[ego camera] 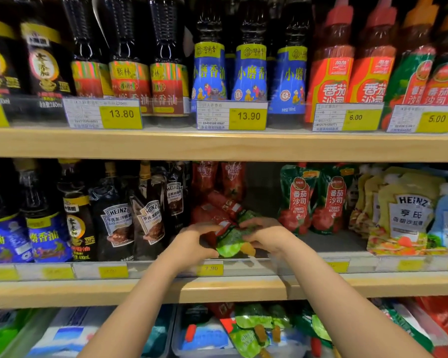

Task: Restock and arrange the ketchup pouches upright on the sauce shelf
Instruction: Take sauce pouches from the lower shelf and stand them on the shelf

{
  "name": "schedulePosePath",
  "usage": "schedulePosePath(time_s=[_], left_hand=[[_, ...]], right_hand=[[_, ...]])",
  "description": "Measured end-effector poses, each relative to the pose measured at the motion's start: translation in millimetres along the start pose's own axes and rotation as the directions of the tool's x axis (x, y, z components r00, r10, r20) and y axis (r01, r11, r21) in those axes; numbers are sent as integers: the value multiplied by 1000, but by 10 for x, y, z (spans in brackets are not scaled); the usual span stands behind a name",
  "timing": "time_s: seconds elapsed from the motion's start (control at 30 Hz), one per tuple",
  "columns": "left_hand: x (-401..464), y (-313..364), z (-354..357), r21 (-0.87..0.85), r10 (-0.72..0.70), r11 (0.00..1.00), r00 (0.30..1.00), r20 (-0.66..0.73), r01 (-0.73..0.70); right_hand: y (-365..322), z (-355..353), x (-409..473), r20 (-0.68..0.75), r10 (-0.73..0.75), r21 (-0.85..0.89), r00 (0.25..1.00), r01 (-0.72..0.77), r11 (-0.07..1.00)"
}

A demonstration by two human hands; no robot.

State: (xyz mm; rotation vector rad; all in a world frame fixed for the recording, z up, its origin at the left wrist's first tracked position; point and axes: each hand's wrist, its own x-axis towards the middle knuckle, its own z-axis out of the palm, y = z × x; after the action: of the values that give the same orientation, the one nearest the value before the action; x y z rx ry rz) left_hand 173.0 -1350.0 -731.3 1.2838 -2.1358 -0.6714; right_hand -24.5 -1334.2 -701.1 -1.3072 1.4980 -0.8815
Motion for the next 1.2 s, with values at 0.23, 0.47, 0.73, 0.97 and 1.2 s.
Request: schedulePosePath(time_s=[0.23, 0.47, 0.73, 0.97, 1.2], left_hand=[[-84, 63, 53, 79, 178, 984, 940, -290, -162], [-42, 283, -163, -130, 79, 978, 874, -480, -160], [121, 430, -120, -257, -58, 965, 914, -402, -51], [-78, 250, 134, -124, -53, 992, 902, -429, 0], [-174, 125, 64, 77, -52, 990, 801, -597, 121]], right_hand=[[-220, 76, -200, 27, -38, 610, 999, 13, 792], [-211, -38, -283, -13, -310, 337, 950, 297, 894], [-55, 124, -89, -138, -253, 50, 957, 262, 964], [95, 142, -10, -153, -284, -122, 947, 267, 956], [-39, 515, 231, -126, -208, -31, 970, 205, 978]])
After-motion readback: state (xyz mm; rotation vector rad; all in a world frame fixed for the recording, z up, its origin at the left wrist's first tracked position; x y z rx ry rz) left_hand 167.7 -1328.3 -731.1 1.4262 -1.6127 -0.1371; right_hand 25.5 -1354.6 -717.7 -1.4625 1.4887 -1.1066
